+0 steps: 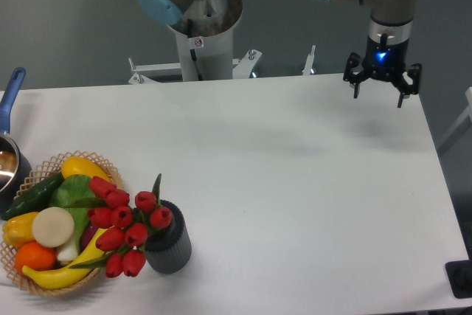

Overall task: Pick up the flowers from the vase
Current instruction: 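Move the open gripper across the table toward the black vase of tulips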

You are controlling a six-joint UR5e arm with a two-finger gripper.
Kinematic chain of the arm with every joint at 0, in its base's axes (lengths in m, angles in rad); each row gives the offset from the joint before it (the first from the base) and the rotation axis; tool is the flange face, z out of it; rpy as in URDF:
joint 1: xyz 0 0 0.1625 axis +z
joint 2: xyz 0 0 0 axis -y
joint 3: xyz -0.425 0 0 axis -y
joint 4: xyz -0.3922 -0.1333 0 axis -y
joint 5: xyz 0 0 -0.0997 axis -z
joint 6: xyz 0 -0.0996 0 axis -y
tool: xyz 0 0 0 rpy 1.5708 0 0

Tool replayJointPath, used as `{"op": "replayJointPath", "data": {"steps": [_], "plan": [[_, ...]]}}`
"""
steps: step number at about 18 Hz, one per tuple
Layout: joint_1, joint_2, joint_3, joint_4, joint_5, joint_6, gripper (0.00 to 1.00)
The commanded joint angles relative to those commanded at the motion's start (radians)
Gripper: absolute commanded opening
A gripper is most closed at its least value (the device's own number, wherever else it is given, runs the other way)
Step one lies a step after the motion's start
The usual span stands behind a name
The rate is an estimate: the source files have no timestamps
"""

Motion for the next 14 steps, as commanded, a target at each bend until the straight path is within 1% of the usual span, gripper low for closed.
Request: {"op": "replayJointPath", "data": {"steps": [2, 4, 7, 8, 11, 14], "plan": [[-0.005, 0.005, -0.002, 0.000, -0.002, -0.002, 1.00], [-0.028, 0.006, -0.005, 0.002, -0.002, -0.002, 1.00], [-0.029, 0.006, -0.011, 0.006, -0.017, 0.005, 1.00], [-0.028, 0.006, -0.020, 0.008, -0.041, 0.002, 1.00], [-0.017, 0.006, -0.041, 0.008, -0.171, -0.003, 1.00], [-0.012, 0.014, -0.055, 0.017, -0.260, -0.046, 1.00]]}}
